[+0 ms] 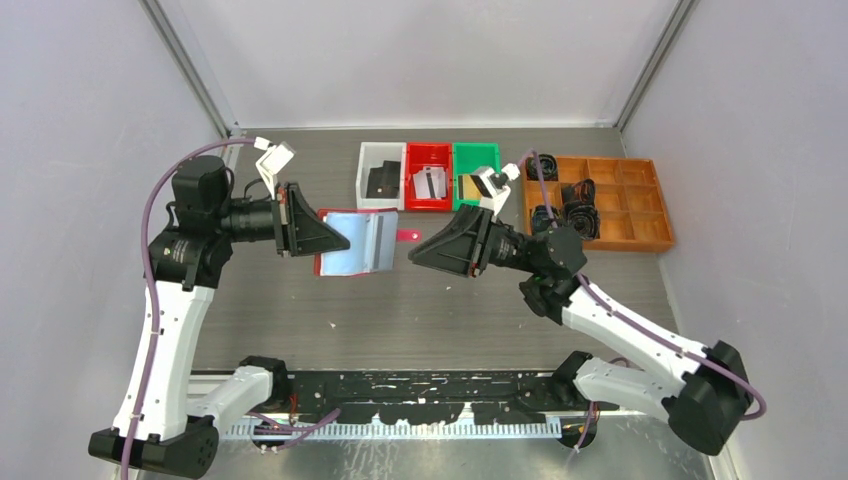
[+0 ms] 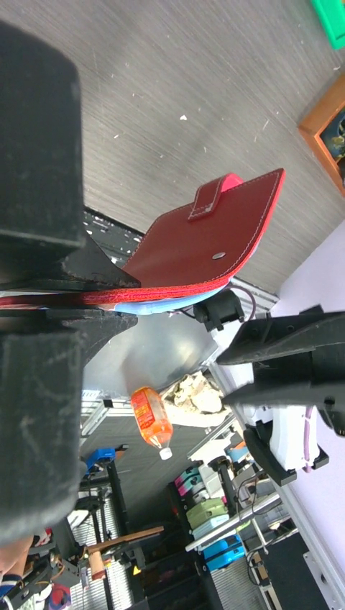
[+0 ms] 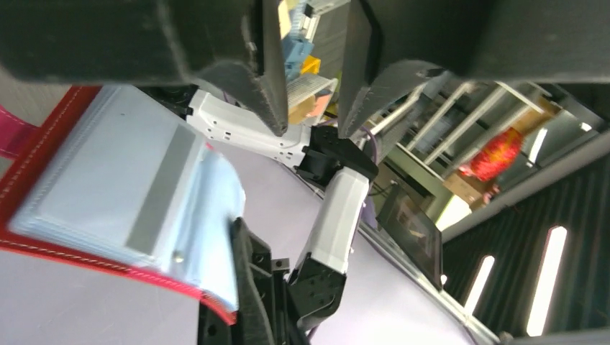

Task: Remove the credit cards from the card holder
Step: Remove the credit card from the card holder.

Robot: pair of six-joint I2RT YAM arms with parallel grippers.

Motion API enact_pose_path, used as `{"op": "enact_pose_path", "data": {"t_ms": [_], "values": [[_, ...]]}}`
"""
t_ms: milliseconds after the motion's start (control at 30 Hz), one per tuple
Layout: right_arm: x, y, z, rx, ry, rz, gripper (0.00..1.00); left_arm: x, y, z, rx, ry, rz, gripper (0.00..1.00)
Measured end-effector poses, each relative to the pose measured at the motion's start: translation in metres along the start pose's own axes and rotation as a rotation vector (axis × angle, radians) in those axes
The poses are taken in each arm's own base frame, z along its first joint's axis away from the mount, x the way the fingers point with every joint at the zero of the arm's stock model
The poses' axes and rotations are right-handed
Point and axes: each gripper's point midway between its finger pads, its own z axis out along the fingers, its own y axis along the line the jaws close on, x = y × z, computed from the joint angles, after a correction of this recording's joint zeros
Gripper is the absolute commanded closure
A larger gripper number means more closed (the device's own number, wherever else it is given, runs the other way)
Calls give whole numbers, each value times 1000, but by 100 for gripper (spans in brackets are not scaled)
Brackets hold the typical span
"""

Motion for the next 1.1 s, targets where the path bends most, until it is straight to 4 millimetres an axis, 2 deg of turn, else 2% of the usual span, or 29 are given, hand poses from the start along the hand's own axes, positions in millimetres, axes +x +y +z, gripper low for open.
{"op": "enact_pose_path", "data": {"t_ms": [67,167,333,567,1100], "values": [[3,8,-3,7,4,-31,40,0,1,0,-6,-2,7,100],[7,1,-7,76,15,-70,35,0,1,0,-5,-2,5,100],[15,-31,-13,210,40,-65,35,0,-1,0,0,-1,-10,100],[24,-64,-12,286,73,-6,35,0,-4,-1,5,-2,-24,100],[20,-72,2,265,75,12,38,-1,-7,-1,13,-5,-20,100]]}}
